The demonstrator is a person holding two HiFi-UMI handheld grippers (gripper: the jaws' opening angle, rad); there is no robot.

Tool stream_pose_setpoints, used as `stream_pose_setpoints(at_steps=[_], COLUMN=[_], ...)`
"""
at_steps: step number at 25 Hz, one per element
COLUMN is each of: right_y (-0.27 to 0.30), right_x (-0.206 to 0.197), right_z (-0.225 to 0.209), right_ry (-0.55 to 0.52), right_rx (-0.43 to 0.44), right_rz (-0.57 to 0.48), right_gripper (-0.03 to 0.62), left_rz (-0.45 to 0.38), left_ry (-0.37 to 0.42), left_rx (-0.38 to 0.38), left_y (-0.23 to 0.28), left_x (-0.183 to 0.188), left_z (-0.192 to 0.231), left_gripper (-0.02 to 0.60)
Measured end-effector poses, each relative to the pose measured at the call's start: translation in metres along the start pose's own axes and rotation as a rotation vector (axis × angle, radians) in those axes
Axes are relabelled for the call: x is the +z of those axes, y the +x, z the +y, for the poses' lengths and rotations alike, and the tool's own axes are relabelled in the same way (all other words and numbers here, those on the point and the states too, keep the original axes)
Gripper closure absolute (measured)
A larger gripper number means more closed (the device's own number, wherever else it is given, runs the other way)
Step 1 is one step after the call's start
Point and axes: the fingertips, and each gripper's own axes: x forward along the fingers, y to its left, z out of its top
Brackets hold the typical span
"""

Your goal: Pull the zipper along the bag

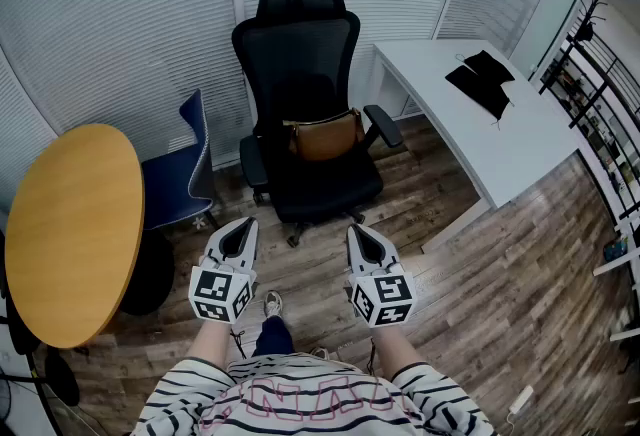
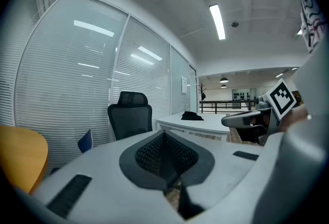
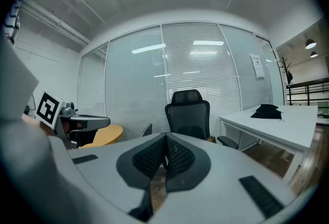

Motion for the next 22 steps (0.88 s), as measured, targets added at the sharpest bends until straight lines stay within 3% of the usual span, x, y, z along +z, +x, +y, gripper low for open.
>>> stream_pose_setpoints(at_steps=[5, 11, 13, 19, 22], right_y=[0.027, 0.065, 0.081, 0.140, 0.162], right_x=[0.003, 0.000, 0.000, 0.002, 0.004], right_z=[0.004, -0.005, -0.007, -0.009, -0.007], right_ry=[0.042, 0.060, 0.068, 0.085, 0.106], right_rx=[0.034, 0.000, -0.017, -0.074, -0.107], right_rz=[-0.026, -0.012, -0.007, 0.002, -0.002], right_gripper=[0.563, 0.555, 0.486, 0.458, 0.414], left_rz=[0.001, 0.057, 0.074, 0.087, 0.102], left_ry=[0.006, -0.022, -0.032, -0.026, -0.025], left_rx=[-0.016, -0.088, -0.118, -0.168, -0.185], left_y=[0.021, 0.056, 0.070, 0.112, 0.126], left_x=[-0.004, -0.013, -0.017, -0.020, -0.021], left_z=[0.018, 0.038, 0.048, 0.096, 0.119], left_gripper=[0.554, 0.523, 0.445, 0.445, 0.441])
